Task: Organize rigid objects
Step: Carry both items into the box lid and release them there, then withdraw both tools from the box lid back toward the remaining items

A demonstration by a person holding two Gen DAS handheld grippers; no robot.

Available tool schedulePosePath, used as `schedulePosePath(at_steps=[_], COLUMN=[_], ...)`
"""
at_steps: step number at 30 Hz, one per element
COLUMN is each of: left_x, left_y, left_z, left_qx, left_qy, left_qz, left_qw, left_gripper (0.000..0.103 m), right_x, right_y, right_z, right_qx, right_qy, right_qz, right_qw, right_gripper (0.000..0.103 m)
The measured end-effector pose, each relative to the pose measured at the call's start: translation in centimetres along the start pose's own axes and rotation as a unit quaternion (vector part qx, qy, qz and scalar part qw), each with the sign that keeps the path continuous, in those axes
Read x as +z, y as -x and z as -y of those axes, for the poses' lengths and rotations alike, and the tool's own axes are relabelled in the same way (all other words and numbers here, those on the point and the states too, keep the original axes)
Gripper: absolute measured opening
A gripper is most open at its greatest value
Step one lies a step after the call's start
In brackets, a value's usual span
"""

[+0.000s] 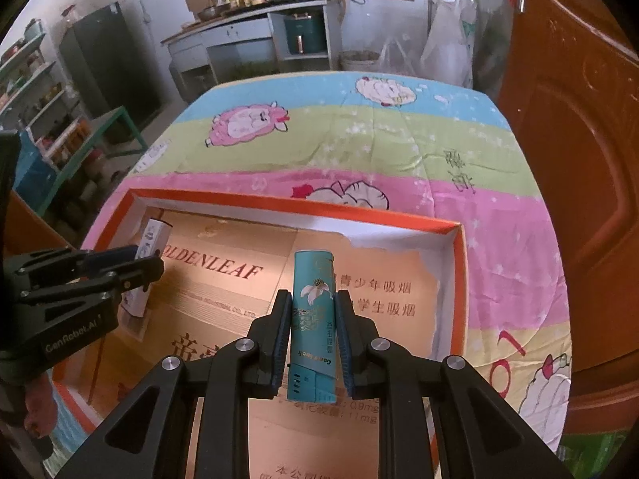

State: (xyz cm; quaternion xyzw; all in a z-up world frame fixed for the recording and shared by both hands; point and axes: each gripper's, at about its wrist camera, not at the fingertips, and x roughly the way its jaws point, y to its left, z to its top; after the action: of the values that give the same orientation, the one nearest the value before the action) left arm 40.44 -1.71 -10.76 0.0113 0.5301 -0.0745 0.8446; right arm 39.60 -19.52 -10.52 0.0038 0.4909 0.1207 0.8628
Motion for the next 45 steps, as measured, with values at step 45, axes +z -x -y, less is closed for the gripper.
schedulePosePath(at_steps=[45], left_x=[-10.4], left_y=[12.5], left_z=[0.5], left_qx=[-0.023], left_qy=[-0.006], left_qz=[0.163], left_qw=[0.9863], left_gripper=[0.059], right_x=[-13.7], right_y=[14.6], right_z=[-4.1], right_qx=[-0.001], right_qy=[-0.034], right_qz=[0.141], right_qw=[0.989], right_gripper=[0.039])
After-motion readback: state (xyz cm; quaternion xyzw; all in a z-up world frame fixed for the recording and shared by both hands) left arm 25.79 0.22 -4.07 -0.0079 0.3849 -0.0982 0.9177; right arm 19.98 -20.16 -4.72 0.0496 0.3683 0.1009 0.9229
